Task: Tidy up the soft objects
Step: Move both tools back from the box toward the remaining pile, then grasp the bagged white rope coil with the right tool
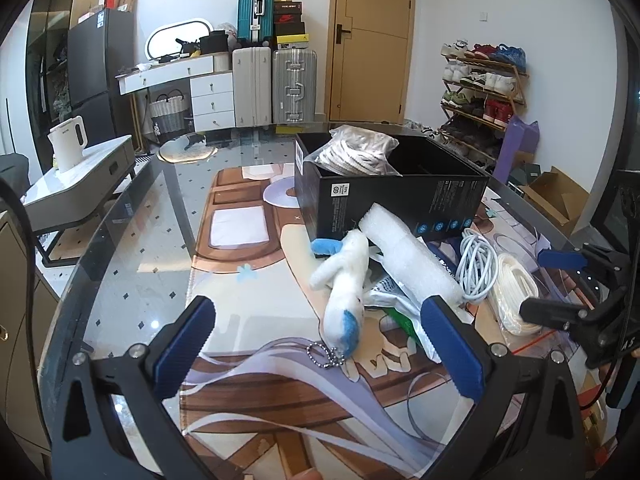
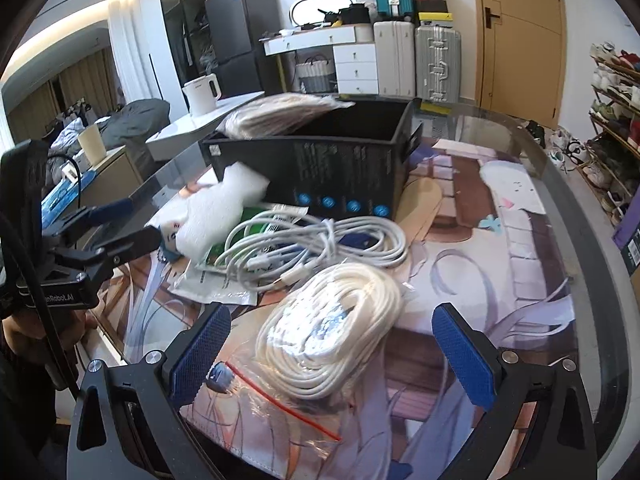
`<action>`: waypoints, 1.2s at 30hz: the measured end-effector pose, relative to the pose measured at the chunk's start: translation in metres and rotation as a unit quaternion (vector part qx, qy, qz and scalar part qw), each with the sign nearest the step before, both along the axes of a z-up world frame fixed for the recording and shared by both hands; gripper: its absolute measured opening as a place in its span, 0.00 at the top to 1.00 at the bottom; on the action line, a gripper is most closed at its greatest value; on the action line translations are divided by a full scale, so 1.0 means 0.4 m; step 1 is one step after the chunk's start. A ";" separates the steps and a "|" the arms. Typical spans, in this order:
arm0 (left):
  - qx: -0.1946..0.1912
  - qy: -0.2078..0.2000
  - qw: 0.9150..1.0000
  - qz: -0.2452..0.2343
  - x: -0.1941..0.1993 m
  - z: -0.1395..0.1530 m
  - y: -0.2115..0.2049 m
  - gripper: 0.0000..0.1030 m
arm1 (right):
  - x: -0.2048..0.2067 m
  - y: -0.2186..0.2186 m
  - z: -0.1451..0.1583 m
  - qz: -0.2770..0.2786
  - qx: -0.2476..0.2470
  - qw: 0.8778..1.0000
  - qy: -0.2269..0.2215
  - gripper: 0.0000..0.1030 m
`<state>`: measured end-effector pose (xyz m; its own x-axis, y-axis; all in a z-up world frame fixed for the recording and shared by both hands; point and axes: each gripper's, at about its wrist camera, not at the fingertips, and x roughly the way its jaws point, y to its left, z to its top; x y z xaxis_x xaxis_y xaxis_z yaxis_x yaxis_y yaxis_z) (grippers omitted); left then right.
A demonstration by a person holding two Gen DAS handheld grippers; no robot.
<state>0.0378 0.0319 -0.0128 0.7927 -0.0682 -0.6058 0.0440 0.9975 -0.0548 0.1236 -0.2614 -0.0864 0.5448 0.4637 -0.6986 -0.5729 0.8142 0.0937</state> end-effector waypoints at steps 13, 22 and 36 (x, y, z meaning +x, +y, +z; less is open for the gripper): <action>-0.003 0.006 1.000 -0.014 0.003 0.007 -0.011 0.00 | 0.006 0.054 -0.045 -0.016 -0.033 0.999 0.014 0.01; -0.004 0.006 1.000 -0.016 0.004 0.007 -0.012 0.00 | 0.019 0.045 -0.051 -0.031 -0.037 0.999 0.015 0.02; -0.009 0.008 1.000 -0.020 0.002 -0.003 -0.023 0.00 | 0.016 -0.008 -0.042 -0.042 -0.031 0.999 -0.004 0.51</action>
